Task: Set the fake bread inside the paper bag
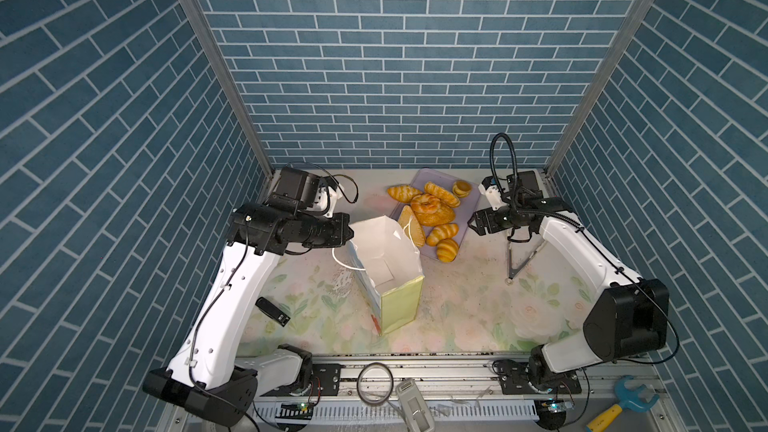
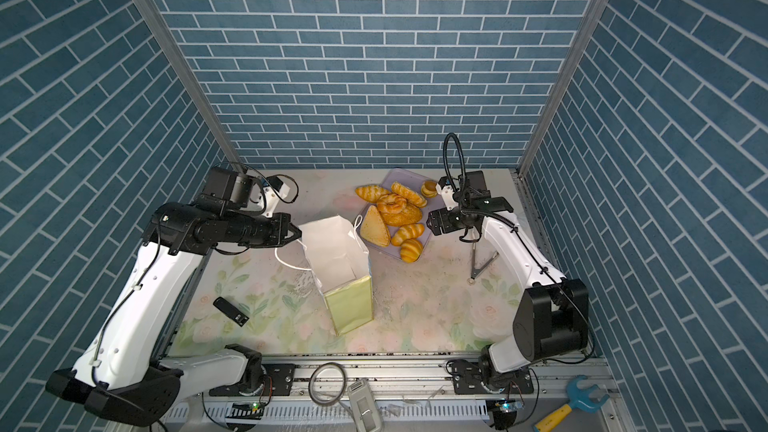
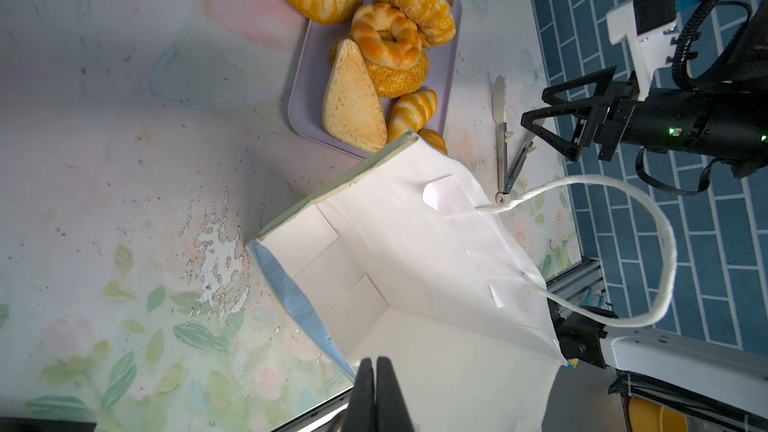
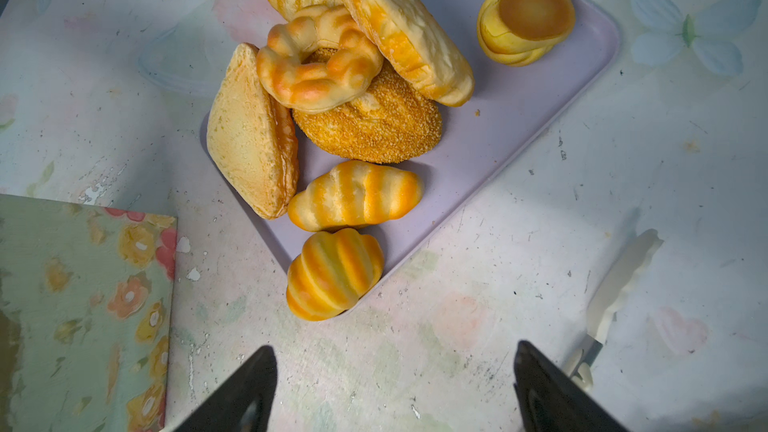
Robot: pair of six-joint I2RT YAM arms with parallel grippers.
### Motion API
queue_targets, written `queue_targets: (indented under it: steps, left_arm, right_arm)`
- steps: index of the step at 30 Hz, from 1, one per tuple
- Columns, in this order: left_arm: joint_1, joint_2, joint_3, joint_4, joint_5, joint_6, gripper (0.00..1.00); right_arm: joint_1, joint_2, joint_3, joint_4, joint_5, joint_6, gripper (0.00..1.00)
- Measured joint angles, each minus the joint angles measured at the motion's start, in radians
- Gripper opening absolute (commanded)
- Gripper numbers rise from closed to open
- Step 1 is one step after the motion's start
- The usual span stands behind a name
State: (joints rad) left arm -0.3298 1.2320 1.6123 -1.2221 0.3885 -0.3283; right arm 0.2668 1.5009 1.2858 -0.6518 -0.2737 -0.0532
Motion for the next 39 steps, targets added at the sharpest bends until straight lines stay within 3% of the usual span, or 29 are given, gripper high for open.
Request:
queue_targets:
  steps: [7,13,27,39]
  left_arm:
    - [0.006,0.025,0.005,0.089,-0.092,0.008,0.0]
    - [0.076,0.0,-0.066,0.203,-0.126,0.012,0.0]
    - [0.23,-0.007,-0.174,0.375,-0.109,0.032,0.0]
    - [0.333,0.023,-0.177,0.445,-0.062,0.048,0.0]
  right_arm:
    - [0.002,0.0,0.0,-0.003,0.001,0.0,0.89]
    - [0.002,-0.005,-0.001,-0.002,0.002,0.0,0.89]
    - [0.008,-0.008,0.0,0.009,0.018,0.005,0.88]
    - [0.01,0.024,0.011,0.008,0.135,0.083,0.88]
